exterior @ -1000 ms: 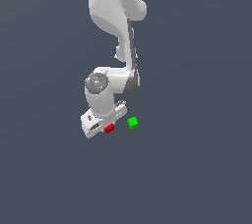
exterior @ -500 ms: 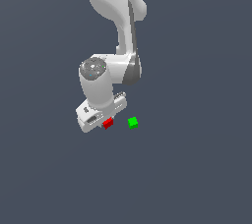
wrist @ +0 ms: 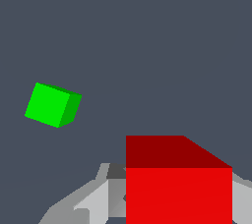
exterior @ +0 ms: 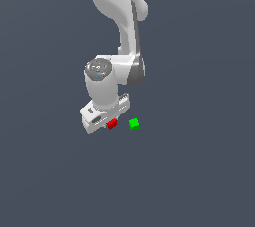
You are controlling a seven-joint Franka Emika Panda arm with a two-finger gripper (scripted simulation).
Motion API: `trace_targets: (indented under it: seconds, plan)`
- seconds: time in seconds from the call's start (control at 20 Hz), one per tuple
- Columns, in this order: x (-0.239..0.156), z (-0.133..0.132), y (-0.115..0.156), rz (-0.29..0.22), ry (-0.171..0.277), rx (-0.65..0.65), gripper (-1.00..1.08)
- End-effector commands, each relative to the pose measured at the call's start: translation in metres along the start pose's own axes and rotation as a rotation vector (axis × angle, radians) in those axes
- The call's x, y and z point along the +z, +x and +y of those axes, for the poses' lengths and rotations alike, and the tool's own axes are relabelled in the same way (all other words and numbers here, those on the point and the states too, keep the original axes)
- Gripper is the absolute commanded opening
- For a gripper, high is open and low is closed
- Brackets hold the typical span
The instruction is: Stack the red cube on top of the green cube.
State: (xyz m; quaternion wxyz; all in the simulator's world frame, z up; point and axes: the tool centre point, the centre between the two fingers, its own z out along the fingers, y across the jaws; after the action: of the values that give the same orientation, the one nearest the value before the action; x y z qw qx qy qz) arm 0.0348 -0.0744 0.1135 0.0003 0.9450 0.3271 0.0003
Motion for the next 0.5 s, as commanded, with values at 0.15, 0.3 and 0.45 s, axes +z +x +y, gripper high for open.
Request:
trace_targets:
  seconds: [0.15,0.3,0.45]
  plan:
    - [0.014,-0.031,0.010,0.000,0.001,-0.002,-1.00]
    - [0.026,-0.057,0.019,0.000,0.001,-0.002,-1.00]
    - [0.037,-0.079,0.026,0.000,0.001,-0.002,-1.00]
